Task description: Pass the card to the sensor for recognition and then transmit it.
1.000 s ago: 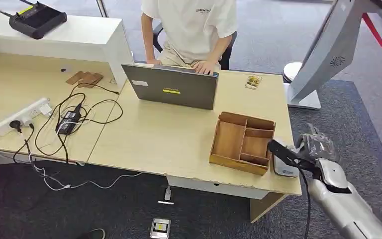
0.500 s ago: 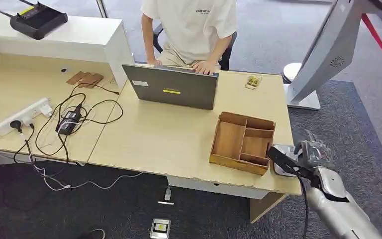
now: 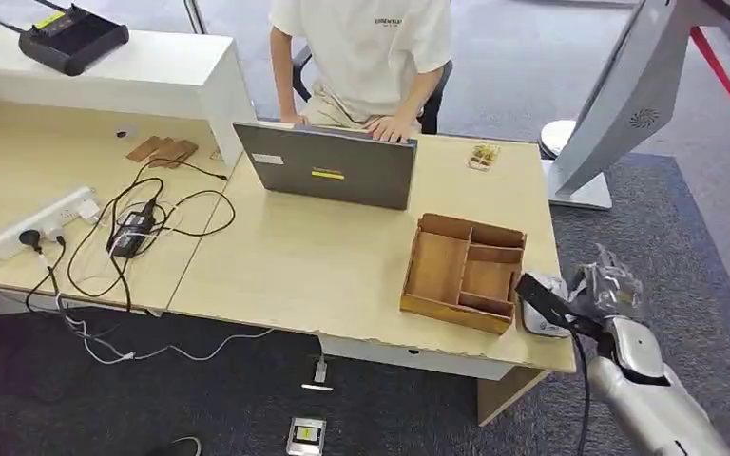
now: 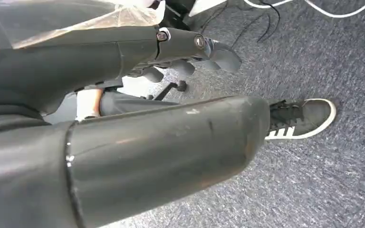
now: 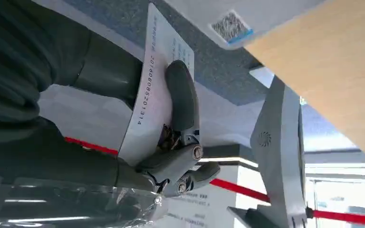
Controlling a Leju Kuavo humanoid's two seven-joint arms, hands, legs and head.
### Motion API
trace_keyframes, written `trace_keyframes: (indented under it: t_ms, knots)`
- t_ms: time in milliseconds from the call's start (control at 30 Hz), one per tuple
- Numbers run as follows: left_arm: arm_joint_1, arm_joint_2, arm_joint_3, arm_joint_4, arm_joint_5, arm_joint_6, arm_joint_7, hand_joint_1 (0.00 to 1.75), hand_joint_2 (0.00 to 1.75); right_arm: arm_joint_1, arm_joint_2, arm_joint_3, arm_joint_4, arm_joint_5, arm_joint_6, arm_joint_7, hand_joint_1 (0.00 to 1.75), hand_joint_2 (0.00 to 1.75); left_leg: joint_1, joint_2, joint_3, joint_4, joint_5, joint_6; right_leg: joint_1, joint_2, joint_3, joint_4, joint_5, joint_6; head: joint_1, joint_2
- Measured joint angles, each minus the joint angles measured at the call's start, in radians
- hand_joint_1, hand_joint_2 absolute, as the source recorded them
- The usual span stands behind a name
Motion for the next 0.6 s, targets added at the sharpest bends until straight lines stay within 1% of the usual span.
trace_keyframes:
  t_ms: [133, 233, 333, 467, 600]
  knots:
    - [-0.005, 0.0, -0.005, 0.0, 0.0, 0.0, -0.002, 0.0, 0.0, -0.044, -0.007, -0.026, -0.058, 0.024, -0.002, 0.02, 1.75, 1.75, 0.0, 0.0, 0.0, 0.0, 0.0, 0.0, 0.0, 0.0, 0.0, 0.0, 0.0, 0.0, 0.0, 0.0]
    - [-0.005, 0.0, -0.007, -0.001, -0.001, -0.003, -0.005, 0.0, 0.0, -0.058, -0.009, -0.039, -0.091, 0.038, -0.002, 0.028, 1.75, 1.75, 0.0, 0.0, -0.001, 0.0, 0.0, 0.0, 0.0, 0.0, 0.0, 0.0, 0.0, 0.0, 0.001, 0.0]
    - [-0.015, 0.0, -0.013, -0.001, -0.007, -0.016, -0.01, 0.0, 0.0, -0.115, -0.009, -0.057, -0.15, 0.061, 0.008, 0.039, 1.75, 1.75, -0.002, 0.001, -0.003, 0.0, 0.001, 0.0, -0.001, 0.002, -0.006, 0.002, 0.001, 0.0, 0.0, 0.0]
    - [-0.031, -0.004, -0.016, -0.001, -0.025, -0.036, -0.017, 0.0, 0.0, -0.208, -0.006, -0.063, -0.193, 0.092, 0.045, 0.039, 1.75, 1.75, -0.001, 0.002, -0.003, 0.0, 0.001, 0.0, -0.001, 0.001, -0.004, 0.001, 0.001, 0.0, 0.0, 0.0]
    - [-0.047, -0.005, -0.022, -0.001, -0.044, -0.055, -0.023, 0.0, 0.0, -0.273, 0.011, -0.057, -0.2, 0.114, 0.084, 0.029, 1.75, 1.75, -0.001, 0.002, -0.003, 0.0, 0.001, 0.0, -0.001, 0.001, -0.004, 0.002, 0.001, 0.0, 0.0, 0.0]
